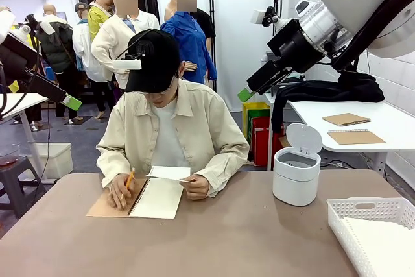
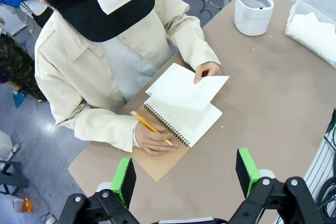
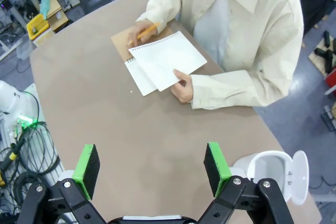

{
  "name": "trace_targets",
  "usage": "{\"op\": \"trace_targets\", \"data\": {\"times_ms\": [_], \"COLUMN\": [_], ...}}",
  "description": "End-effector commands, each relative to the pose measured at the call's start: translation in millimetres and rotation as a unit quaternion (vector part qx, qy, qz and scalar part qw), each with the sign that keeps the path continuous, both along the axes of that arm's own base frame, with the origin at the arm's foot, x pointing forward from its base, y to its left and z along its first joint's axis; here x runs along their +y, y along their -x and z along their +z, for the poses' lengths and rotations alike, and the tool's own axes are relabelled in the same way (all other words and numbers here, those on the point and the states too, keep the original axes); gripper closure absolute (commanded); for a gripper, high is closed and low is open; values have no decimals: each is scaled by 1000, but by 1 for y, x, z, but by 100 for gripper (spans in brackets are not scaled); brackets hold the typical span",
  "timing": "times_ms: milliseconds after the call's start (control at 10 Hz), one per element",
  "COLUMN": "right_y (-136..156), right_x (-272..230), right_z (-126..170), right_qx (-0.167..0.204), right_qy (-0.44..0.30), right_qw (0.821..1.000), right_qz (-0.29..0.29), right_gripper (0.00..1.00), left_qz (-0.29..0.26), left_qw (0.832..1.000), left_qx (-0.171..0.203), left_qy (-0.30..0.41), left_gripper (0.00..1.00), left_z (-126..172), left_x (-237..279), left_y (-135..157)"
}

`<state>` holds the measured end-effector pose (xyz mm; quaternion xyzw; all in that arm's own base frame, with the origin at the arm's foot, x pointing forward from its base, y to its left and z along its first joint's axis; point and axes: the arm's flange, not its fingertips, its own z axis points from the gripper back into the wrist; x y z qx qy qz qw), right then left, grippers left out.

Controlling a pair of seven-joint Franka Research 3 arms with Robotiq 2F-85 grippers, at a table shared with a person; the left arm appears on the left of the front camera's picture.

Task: Sort the paper based on its condition.
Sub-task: If a person hands you a paper, place it in the Organizing basket , and if it's crumpled, put it in the Trash can.

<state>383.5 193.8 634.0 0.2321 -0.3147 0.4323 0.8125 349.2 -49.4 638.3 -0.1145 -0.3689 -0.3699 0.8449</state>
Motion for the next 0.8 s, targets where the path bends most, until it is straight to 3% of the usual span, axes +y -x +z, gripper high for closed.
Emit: {"op": "trace_targets", "data": {"times_ms": [0, 700], "right_y": [0, 0], "right_x": [-1, -1], "right_z": [0, 0], "right_qx": [1, 1], "right_qy": [-2, -2], "right_qw": [1000, 1000], "right_qz": [1, 1], "right_gripper": [0, 0], "left_qz": [1, 1], "left_qw": [1000, 1000], "left_qx": [0, 0], "left_qy": [1, 1], "left_gripper": [0, 0], "left_z": [0, 0], "left_x": [0, 0], "left_y": [0, 0]}}
